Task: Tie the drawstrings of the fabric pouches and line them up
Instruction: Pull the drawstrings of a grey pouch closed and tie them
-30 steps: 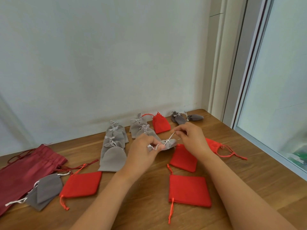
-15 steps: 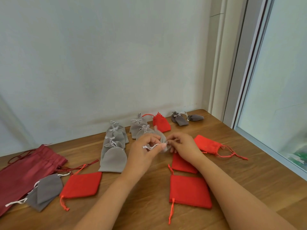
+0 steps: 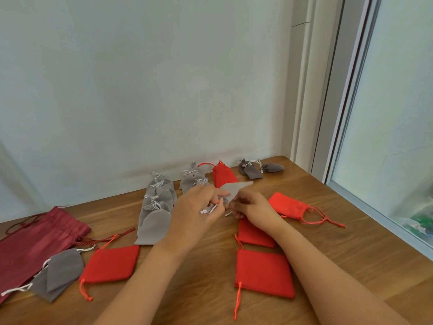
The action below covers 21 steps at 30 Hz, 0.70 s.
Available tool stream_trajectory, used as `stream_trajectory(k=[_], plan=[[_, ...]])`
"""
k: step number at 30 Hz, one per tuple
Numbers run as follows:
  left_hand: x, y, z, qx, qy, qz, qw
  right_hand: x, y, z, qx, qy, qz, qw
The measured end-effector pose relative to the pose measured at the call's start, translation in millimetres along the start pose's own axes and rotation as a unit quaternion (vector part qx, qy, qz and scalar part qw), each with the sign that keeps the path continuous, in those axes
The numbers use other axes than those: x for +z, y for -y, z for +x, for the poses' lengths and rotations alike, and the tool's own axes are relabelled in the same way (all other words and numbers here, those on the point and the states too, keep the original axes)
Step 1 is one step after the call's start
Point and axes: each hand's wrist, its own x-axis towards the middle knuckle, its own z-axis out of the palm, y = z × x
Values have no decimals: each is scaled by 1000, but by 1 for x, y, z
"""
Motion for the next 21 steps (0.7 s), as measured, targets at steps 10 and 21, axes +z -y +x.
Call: stream_trajectory(k=[10,21], plan=[[-10,22,10,-305,-20,-63,950,-5,14,-5,-25,14,143,989],[-8,6,11,-286,105,-187,934,6,2,-2,35,126,237,963]])
